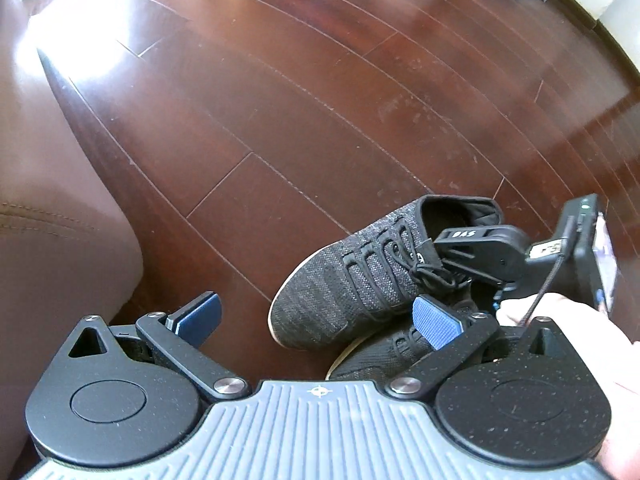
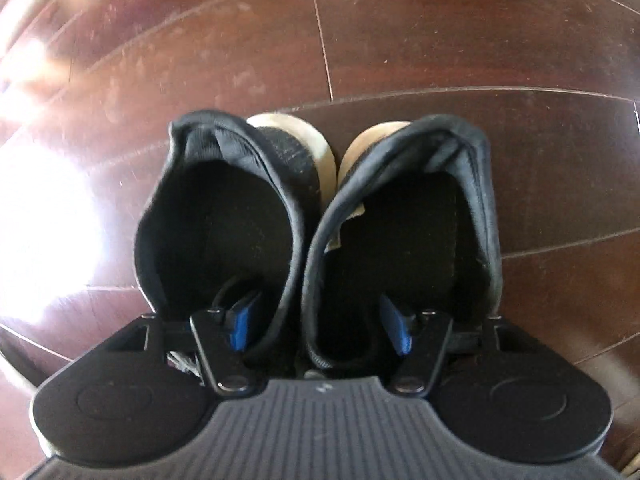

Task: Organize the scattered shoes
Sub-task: 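Close the right tool on the heel collars of both dark grey sneakers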

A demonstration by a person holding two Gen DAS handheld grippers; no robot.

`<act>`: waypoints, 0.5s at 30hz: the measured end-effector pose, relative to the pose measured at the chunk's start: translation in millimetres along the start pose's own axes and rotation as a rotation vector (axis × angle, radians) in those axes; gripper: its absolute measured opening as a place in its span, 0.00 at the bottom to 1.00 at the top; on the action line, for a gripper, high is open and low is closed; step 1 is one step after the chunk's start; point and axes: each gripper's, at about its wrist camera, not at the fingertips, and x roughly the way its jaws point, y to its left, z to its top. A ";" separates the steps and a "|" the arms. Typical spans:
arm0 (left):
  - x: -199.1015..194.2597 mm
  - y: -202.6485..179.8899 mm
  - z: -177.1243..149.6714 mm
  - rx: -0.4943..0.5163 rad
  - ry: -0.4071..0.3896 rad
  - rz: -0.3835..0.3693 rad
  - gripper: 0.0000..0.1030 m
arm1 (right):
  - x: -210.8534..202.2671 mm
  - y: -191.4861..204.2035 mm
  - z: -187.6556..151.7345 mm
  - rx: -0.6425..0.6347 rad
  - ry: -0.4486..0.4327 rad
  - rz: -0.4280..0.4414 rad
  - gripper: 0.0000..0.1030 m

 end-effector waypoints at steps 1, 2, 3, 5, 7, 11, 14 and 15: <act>-0.4 -0.9 -0.1 0.002 0.001 -0.007 1.00 | 0.7 -3.1 1.3 -0.004 0.001 -0.003 0.61; -0.9 -1.5 0.1 0.004 0.000 -0.011 1.00 | 1.3 -6.1 2.6 -0.007 0.001 -0.007 0.59; -1.4 -2.0 0.5 0.007 -0.001 -0.014 1.00 | 2.0 -9.2 4.0 -0.011 0.002 -0.010 0.57; -1.1 -2.1 1.5 0.007 -0.001 -0.016 1.00 | 3.3 -15.3 6.6 -0.019 0.003 -0.017 0.50; -1.3 -2.0 2.5 0.003 -0.001 -0.023 1.00 | 4.7 -21.4 9.3 -0.026 0.004 -0.024 0.45; -2.1 -2.2 4.9 0.009 -0.006 -0.029 1.00 | 2.5 -37.8 15.1 -0.038 -0.014 -0.018 0.39; -2.7 -1.3 6.0 0.008 -0.011 -0.031 1.00 | -1.4 -47.7 20.6 -0.044 -0.028 -0.012 0.34; -3.0 -1.2 6.6 0.008 -0.013 -0.032 1.00 | -3.1 -51.0 22.3 -0.045 -0.034 -0.011 0.32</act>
